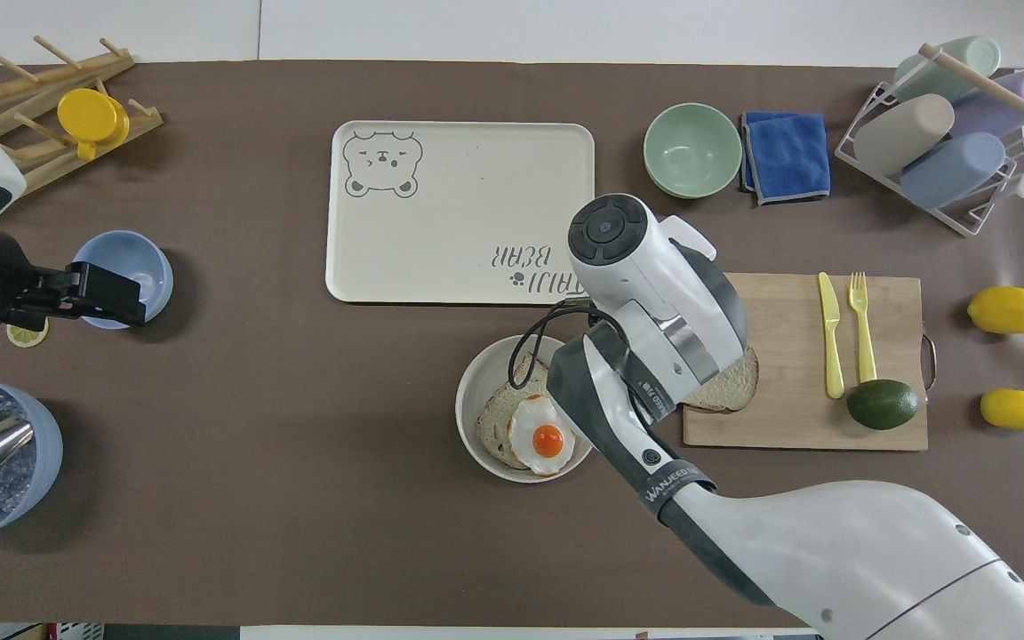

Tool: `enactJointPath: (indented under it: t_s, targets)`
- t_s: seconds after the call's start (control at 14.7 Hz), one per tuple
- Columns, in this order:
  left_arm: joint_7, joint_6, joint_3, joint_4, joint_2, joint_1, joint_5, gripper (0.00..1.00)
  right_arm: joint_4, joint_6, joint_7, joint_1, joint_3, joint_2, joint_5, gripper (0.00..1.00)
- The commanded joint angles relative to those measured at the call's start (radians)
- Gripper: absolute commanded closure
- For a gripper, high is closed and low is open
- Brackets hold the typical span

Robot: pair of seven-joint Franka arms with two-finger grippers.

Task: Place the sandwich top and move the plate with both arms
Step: 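Carry the bread slice with the right gripper over the white plate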

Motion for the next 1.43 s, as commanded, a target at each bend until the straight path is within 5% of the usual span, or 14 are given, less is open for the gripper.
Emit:
enactJointPath:
  t_s: [0.0, 1.16, 1.3, 1.36]
  targets:
    - [0.011, 0.005, -0.005, -0.02, -0.023, 0.008, -0.002, 0.0, -0.085, 0.039, 0.022, 0.007, -0.001, -0.046, -0.012, 0.0]
    - [0.011, 0.005, -0.005, -0.02, -0.023, 0.008, -0.002, 0.0, -0.184, 0.037, 0.011, 0.033, -0.001, -0.083, -0.094, 0.18]
    - [0.011, 0.005, -0.005, -0.02, -0.023, 0.008, -0.002, 0.0, -0.184, 0.033, 0.01, 0.033, -0.001, -0.083, -0.098, 0.38]
    - [0.011, 0.005, -0.005, -0.02, -0.023, 0.008, -0.002, 0.0, -0.182, 0.031, 0.001, 0.033, -0.001, -0.083, -0.098, 0.65]
